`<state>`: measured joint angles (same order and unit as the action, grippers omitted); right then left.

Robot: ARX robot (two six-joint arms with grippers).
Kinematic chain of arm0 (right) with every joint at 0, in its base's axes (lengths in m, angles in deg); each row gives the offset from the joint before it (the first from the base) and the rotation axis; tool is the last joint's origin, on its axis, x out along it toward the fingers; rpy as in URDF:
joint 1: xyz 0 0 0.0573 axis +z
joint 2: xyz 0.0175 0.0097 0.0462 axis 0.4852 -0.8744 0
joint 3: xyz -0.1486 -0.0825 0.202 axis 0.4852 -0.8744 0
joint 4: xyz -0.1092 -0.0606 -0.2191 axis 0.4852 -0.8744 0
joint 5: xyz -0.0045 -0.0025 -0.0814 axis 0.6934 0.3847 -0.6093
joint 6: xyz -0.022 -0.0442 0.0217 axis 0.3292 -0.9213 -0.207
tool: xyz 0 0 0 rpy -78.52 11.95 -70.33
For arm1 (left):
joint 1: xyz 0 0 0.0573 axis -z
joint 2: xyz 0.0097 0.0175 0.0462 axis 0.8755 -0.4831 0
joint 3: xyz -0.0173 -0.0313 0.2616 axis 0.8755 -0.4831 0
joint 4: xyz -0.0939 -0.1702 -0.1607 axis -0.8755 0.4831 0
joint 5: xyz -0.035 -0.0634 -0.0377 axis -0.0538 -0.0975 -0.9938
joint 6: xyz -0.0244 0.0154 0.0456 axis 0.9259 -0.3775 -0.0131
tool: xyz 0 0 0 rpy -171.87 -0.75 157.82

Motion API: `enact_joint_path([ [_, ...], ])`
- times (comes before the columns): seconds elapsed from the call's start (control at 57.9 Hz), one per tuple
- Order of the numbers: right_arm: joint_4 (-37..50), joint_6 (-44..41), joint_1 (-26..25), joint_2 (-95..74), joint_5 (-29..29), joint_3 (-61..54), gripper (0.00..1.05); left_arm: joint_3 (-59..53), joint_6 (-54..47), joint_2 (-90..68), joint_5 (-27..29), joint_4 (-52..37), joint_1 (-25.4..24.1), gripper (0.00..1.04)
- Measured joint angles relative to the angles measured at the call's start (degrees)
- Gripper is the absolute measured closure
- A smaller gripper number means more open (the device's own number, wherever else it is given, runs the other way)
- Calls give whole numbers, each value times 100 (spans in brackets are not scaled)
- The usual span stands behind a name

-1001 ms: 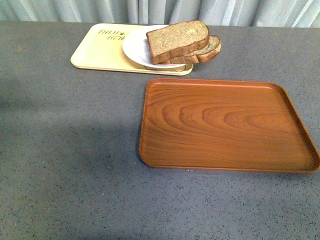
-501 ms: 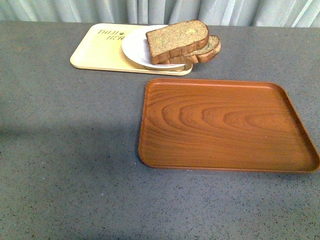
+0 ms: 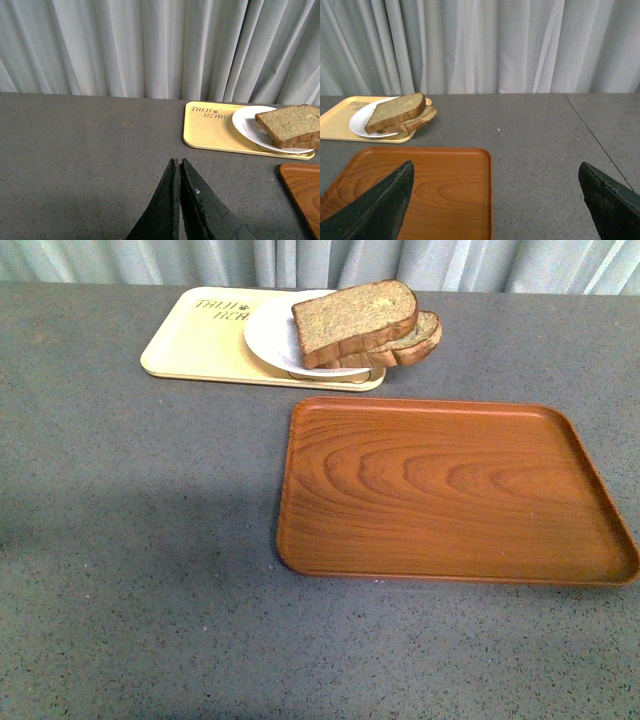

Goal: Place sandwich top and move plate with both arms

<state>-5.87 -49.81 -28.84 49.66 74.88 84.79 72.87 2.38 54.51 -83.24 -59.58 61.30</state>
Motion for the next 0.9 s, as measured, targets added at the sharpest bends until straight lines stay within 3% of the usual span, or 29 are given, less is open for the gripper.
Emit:
enact_joint_path([
  [0.742,0,0,0,0,0,-2,9,-2,0,1725,0,1683,0,103],
  [0.829,-2,-2,0,0,-2,0,9,0,-2,2457,2,2610,0,103],
  [0.898,-2,0,0,0,0,-2,9,0,-2,2662,-2,2702,0,103],
])
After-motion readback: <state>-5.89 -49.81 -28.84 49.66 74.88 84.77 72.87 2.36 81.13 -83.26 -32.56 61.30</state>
